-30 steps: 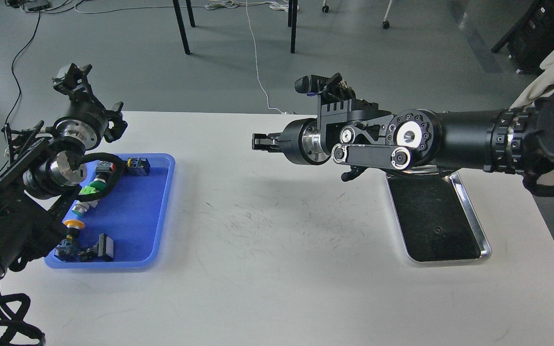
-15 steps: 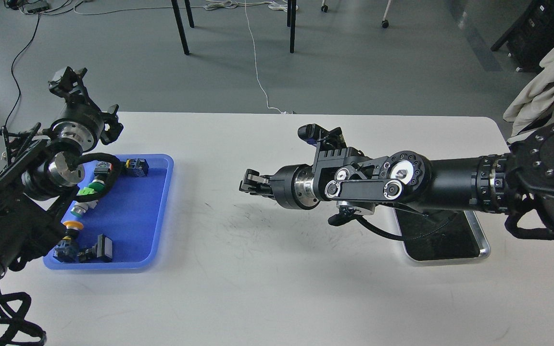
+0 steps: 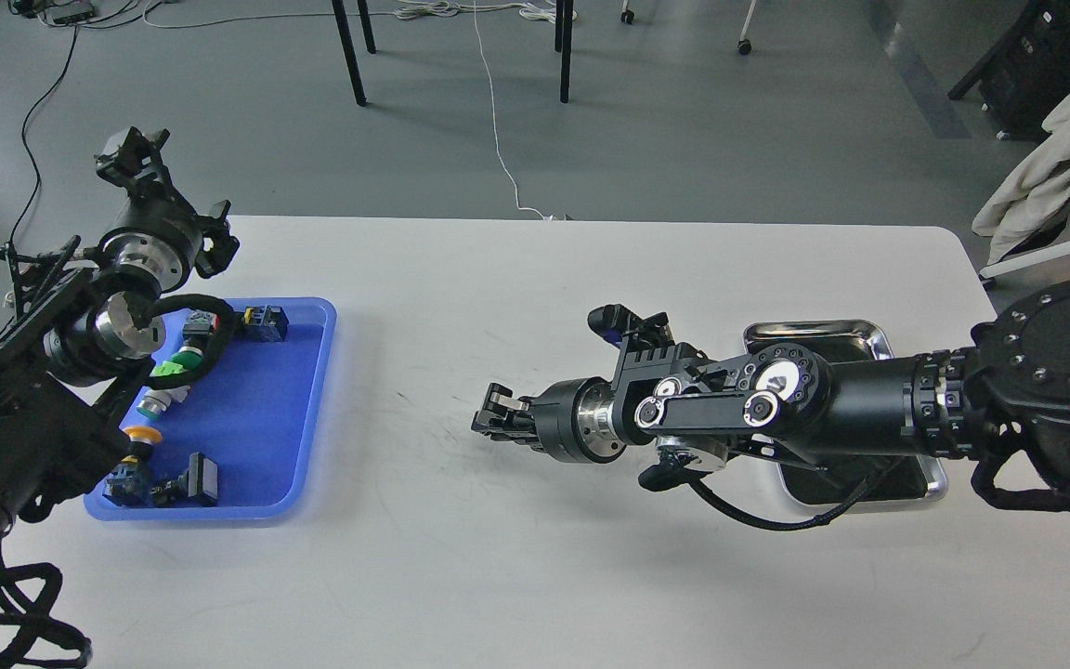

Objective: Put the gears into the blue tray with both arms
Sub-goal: 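Carry the black part to the table centre and release it, then withdraw the right gripper back toward the metal tray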

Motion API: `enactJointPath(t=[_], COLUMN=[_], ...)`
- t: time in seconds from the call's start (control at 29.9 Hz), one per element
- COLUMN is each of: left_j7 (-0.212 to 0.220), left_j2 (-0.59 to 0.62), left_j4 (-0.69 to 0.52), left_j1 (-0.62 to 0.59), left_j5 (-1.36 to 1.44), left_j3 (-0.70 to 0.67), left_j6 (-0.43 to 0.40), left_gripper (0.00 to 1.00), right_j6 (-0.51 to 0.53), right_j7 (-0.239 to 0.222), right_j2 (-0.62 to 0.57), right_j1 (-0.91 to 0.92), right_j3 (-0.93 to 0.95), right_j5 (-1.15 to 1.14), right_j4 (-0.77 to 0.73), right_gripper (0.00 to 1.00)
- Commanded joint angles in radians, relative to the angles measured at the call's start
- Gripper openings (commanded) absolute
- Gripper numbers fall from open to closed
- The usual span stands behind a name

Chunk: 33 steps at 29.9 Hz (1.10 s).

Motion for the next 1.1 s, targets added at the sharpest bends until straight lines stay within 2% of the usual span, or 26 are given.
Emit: enactJointPath(t=[0.0,0.1,0.23,0.33,0.43,0.54,0.8,1.0,1.07], left_j7=[0.0,-0.006,-0.032,-0.032,-0.032,-0.032,-0.031,-0.026,-0.025], left_j2=[-0.001,-0.001,0.001,0.001,0.001,0.001,0.001,-0.002,-0.005], left_j4=[0.0,0.0,0.0,0.0,0.0,0.0,0.0,-0.002,-0.012], left_j1=[0.0,-0.002,-0.003,-0.009,-0.009,-0.009,-0.011,-0.022,-0.022], left_j5=[0.0,0.0,0.0,0.0,0.0,0.0,0.001,0.003,0.011], left_j3=[-0.001,-0.003,0.0,0.002,0.004,0.005,0.005,0.007,0.007], left_j6=[0.002,0.002,0.002,0.002,0.002,0.003,0.002,0.002,0.002], left_gripper=[0.98,0.98,0.98,0.98,0.98,0.98,0.98,0.98,0.98], right_j6=[-0.005,-0.011,-0.011,-0.011,-0.009,-0.009,-0.008,-0.005,-0.006], right_j7=[0.001,0.001,0.003,0.003,0.003,0.001,0.001,0.003,0.003], right_j2=[0.0,0.0,0.0,0.0,0.0,0.0,0.0,0.0,-0.056], right_j1=[-0.011,-0.016,-0.016,-0.016,-0.014,-0.012,-0.006,-0.014,-0.025], right_j3=[0.0,0.003,0.03,0.05,0.075,0.113,0.268,0.48,0.564], right_j5=[-0.002,-0.001,-0.001,-0.001,-0.001,-0.001,0.007,0.01,0.041], right_j4=[-0.001,-0.006,-0.009,-0.013,-0.041,-0.07,-0.24,-0.244,-0.239], right_gripper=[0.25,0.35,0.63,0.71,0.84,0.91,0.94,0.95,0.95])
